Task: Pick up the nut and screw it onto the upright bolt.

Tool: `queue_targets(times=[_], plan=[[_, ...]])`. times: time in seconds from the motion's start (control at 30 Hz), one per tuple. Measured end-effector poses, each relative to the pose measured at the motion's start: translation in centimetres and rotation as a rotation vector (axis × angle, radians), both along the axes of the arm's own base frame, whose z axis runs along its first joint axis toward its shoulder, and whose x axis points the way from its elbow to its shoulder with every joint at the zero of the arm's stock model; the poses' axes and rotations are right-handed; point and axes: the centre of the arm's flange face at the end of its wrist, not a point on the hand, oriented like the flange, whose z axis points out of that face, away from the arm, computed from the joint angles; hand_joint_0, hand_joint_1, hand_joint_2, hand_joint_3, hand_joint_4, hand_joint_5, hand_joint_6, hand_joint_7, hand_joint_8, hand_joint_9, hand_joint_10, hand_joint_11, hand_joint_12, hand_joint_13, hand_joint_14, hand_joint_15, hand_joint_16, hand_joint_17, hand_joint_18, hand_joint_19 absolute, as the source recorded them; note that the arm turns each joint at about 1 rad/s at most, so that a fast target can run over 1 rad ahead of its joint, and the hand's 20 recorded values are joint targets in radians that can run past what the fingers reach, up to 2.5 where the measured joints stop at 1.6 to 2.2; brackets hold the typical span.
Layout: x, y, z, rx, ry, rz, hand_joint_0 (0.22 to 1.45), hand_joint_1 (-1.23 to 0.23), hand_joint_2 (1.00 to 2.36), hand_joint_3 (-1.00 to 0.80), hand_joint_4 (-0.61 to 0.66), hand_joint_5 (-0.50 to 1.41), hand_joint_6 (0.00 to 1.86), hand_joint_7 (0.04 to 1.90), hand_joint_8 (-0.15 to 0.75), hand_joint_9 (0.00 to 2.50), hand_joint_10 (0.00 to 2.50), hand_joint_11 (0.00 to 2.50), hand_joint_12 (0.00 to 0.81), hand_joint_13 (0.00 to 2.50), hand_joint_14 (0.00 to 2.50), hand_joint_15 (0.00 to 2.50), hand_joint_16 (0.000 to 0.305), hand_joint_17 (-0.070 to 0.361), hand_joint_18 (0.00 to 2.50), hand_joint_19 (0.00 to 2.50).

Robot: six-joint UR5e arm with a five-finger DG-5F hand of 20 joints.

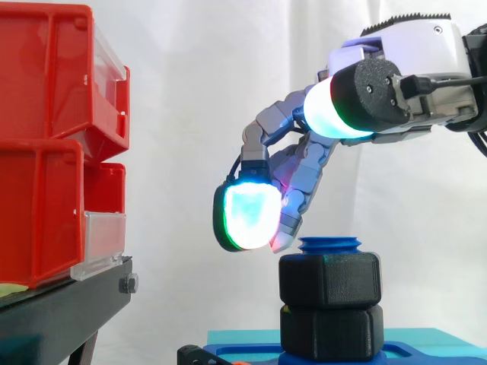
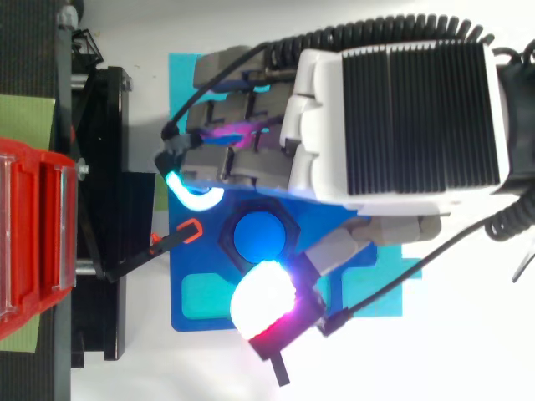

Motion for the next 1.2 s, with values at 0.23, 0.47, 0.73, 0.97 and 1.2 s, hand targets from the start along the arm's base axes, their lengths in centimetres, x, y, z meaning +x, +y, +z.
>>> queue_targets(times=[0.23,0.47,0.73,0.97,1.2], plan=[[-0.3,1.4,-0.2,0.017,0.035,0.008,0.51,-0.10,1.00,-0.50,0.21,-0.03,0.51,1.12,0.261,0.91,0.00,0.00,0.266,0.67,0.00,0.00,0.029,0.066,0.41,0.08],[-0.4,1.8,-0.4,0.020,0.048,0.015,0.51,-0.10,1.00,-0.50,0.25,-0.05,0.50,0.98,0.261,0.91,0.00,0.00,0.265,0.68,0.00,0.00,0.029,0.066,0.42,0.08],[-0.3,1.7,-0.4,0.023,0.045,0.017,0.51,-0.10,1.00,-0.50,0.26,-0.05,0.50,0.93,0.260,0.91,0.00,0.00,0.266,0.68,0.00,0.00,0.029,0.066,0.42,0.09],[-0.3,1.2,-0.4,0.026,0.036,0.013,0.51,-0.10,1.00,-0.50,0.24,-0.06,0.50,0.86,0.251,0.91,0.00,0.00,0.266,0.68,0.00,0.00,0.030,0.067,0.42,0.09],[-0.2,1.1,-1.1,0.028,0.019,0.011,0.50,-0.10,1.00,-0.50,0.19,-0.11,0.50,0.72,0.242,0.89,0.00,0.00,0.268,0.69,0.00,0.00,0.031,0.069,0.43,0.08]])
